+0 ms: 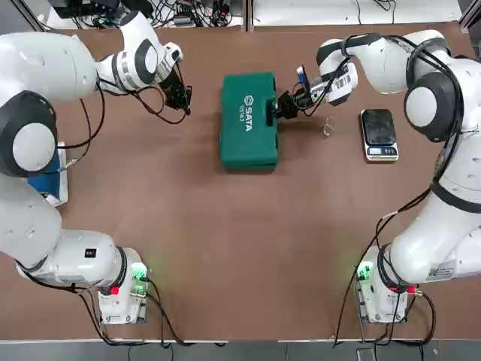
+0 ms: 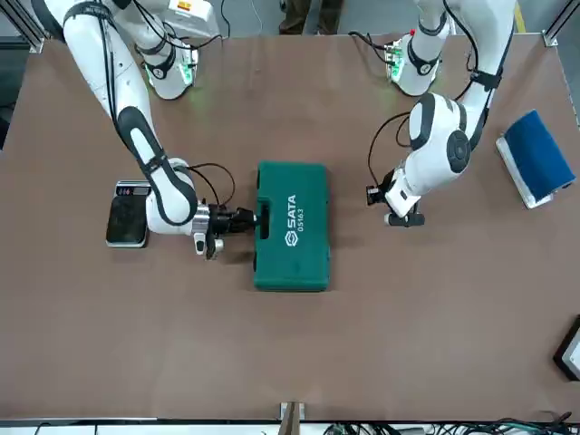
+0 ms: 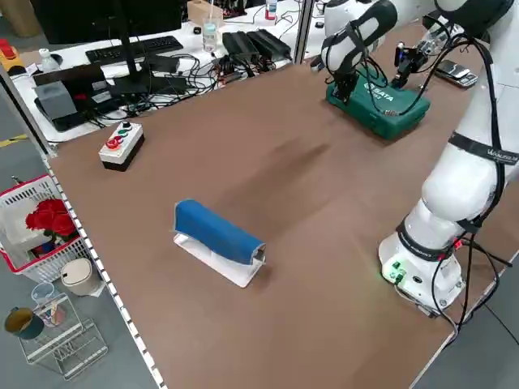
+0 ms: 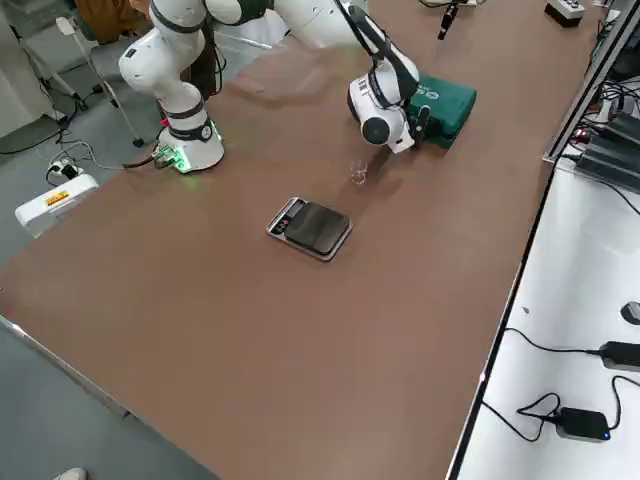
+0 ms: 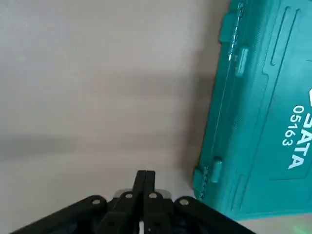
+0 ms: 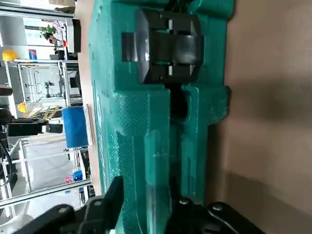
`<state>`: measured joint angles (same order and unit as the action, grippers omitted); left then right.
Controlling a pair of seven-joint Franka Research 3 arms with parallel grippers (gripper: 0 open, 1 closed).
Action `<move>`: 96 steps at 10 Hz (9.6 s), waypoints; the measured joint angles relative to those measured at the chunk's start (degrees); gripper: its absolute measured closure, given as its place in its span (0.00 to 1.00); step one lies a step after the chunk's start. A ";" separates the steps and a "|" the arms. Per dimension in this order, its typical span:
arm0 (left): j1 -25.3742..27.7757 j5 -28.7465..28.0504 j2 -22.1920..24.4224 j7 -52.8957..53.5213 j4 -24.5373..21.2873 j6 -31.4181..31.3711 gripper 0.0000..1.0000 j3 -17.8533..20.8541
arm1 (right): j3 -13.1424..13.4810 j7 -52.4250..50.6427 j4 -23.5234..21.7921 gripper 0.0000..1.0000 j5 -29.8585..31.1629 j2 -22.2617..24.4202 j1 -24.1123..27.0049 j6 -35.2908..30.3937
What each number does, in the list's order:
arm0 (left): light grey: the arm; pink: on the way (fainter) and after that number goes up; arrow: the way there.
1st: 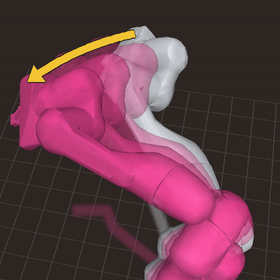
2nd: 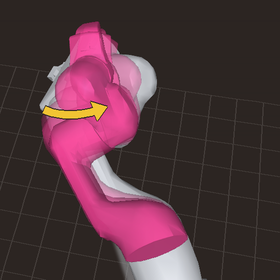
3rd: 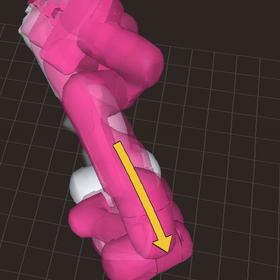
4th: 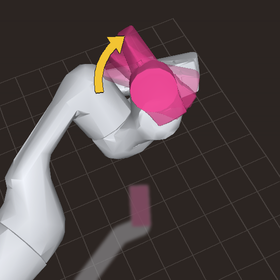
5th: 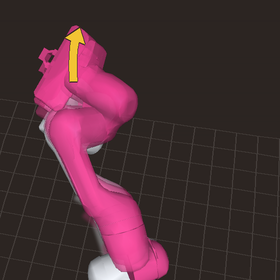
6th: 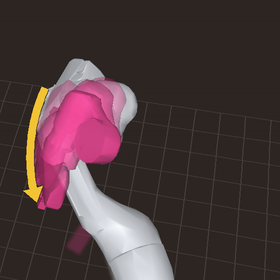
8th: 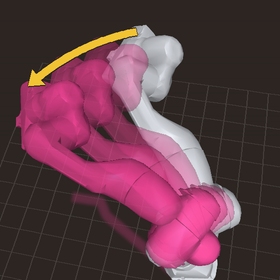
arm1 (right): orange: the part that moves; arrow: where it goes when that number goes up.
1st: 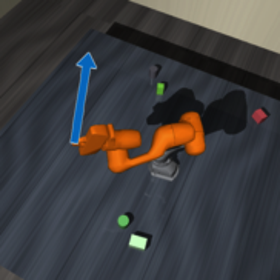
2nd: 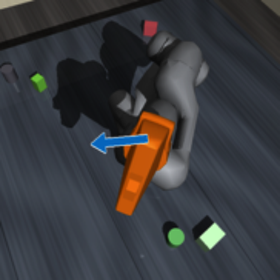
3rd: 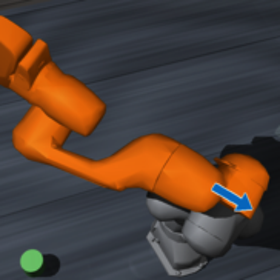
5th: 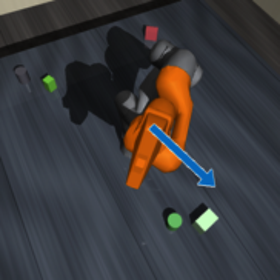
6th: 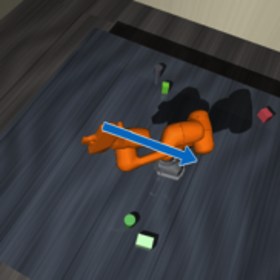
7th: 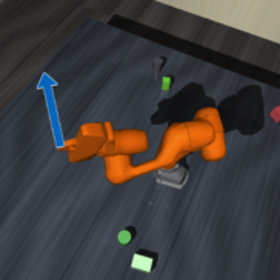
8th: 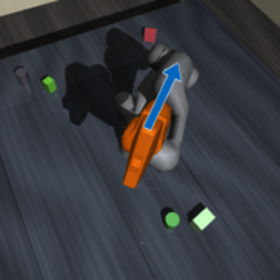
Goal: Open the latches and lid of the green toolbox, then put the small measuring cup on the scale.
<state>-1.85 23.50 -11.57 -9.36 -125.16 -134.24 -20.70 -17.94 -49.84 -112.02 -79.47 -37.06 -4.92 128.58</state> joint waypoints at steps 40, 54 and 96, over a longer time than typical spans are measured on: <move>4.50 21.37 -1.28 22.18 -0.75 -3.01 0.99 -0.51 | -20.42 41.61 6.39 0.40 0.90 12.62 -5.40 23.97; 7.38 24.17 0.27 30.72 -4.48 -3.30 0.99 -0.31 | -20.25 46.08 10.56 0.06 2.70 12.33 -9.39 28.51; 13.92 21.39 -9.92 32.24 -5.57 -11.28 0.99 0.45 | 1.68 69.70 -15.66 0.04 76.14 24.93 4.99 9.71</move>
<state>12.07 44.88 -21.49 22.88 -130.73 -145.52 -20.25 -16.26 19.86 -127.68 -3.33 -12.13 0.07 138.29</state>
